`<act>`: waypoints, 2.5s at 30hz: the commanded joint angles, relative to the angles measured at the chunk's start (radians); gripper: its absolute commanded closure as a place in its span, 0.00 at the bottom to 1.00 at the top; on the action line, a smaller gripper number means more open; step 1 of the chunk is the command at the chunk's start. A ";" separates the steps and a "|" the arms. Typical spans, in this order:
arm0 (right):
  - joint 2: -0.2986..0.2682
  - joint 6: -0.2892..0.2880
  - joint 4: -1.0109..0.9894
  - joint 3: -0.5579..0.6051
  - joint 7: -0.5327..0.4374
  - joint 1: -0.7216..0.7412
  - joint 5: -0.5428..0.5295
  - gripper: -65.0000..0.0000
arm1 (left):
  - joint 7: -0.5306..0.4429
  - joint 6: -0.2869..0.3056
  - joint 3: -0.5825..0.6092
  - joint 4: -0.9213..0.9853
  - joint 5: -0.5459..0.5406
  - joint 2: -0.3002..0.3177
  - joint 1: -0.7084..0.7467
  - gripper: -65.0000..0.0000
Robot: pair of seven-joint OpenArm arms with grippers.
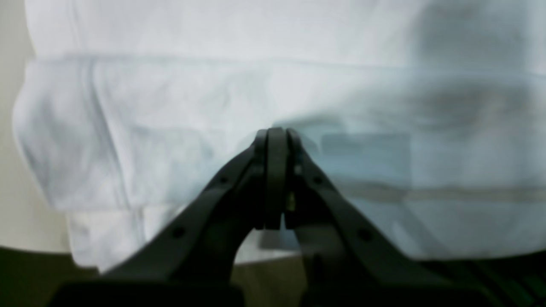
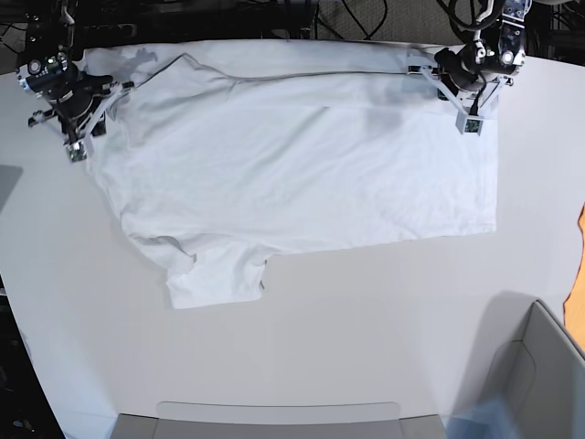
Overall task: Fold the T-shirt properly
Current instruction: 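Grasp the shirt's hem corners with both grippers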
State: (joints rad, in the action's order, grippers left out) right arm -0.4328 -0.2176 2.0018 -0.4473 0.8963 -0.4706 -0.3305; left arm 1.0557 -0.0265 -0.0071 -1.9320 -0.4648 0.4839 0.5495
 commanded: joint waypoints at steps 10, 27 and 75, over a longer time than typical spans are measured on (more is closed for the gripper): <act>-0.027 -0.003 -0.295 0.192 -0.009 0.434 0.009 1.00 | 0.070 -0.005 -0.067 -0.080 0.005 -0.073 -0.220 1.00; -0.050 0.002 -0.510 0.387 0.125 0.416 0.001 1.00 | 0.068 -0.005 -0.077 -0.060 0.007 -0.107 -0.237 1.00; 0.211 0.004 -1.357 0.442 -0.263 1.022 0.006 0.54 | 0.065 -0.003 -0.086 -0.004 0.008 -0.172 -0.352 1.00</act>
State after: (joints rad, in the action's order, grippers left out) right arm -0.2234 -0.2161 0.6495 -0.0071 0.5640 0.5484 -0.3393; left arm 1.1503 -0.0273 -0.0818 -1.9202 -0.4534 0.3008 0.2230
